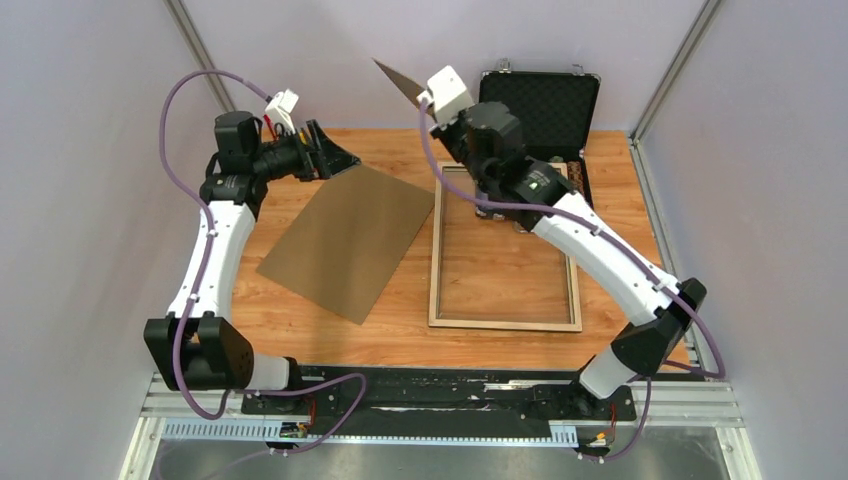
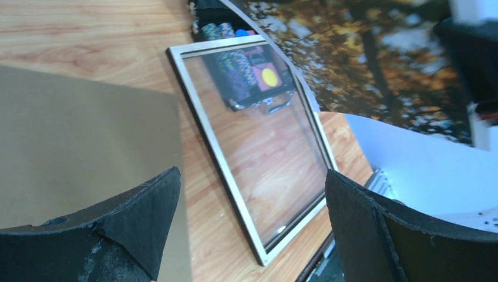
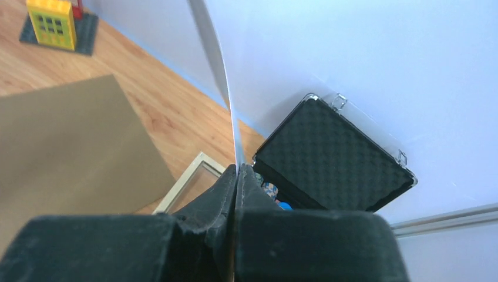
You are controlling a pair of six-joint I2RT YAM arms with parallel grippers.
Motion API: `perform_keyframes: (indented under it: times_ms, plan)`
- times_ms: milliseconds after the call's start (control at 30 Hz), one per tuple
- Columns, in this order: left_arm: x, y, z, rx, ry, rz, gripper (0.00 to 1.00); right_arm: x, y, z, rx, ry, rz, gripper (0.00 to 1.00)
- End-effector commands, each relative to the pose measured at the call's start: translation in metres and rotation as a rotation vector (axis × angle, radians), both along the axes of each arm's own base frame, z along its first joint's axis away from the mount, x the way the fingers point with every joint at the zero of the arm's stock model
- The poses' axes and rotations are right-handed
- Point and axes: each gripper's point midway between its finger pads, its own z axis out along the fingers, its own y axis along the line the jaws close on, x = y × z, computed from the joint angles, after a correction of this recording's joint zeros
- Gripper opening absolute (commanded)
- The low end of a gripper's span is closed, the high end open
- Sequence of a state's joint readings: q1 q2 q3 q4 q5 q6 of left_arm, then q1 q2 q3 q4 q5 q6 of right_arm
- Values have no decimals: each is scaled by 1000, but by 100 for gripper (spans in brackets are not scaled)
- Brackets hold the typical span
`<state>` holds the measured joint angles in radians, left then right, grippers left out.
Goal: Put the photo into the frame
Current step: Turn over the photo at the center of the board.
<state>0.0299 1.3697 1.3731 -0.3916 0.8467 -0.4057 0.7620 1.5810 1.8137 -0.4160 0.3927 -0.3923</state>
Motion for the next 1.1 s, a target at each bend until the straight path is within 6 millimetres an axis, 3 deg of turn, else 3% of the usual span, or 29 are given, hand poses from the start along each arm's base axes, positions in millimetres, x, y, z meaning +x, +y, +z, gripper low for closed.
perform_keyframes:
  times_ms: [0, 233, 300, 533, 733, 900, 1067]
  plan:
    - [-10, -24, 48, -104, -131, -59, 100, 4, 24, -36, -176, -36, -40, 0]
    - [-5, -28, 58, -249, -47, 27, 100, -4, 83, -112, -288, 49, 49, 0]
    - [-3, -26, 50, -289, 20, 73, 100, -8, 98, -130, -311, 64, 65, 0]
    - [11, 0, -30, -266, 317, 312, 100, -24, 134, -185, -366, 132, 124, 0]
    - [15, 33, -72, -270, 410, 409, 100, -27, 143, -205, -358, 170, 143, 0]
    - [16, 31, -99, -289, 481, 403, 100, -30, 152, -218, -363, 196, 159, 0]
    - [25, 26, -106, -330, 528, 381, 99, -34, 162, -230, -375, 210, 173, 0]
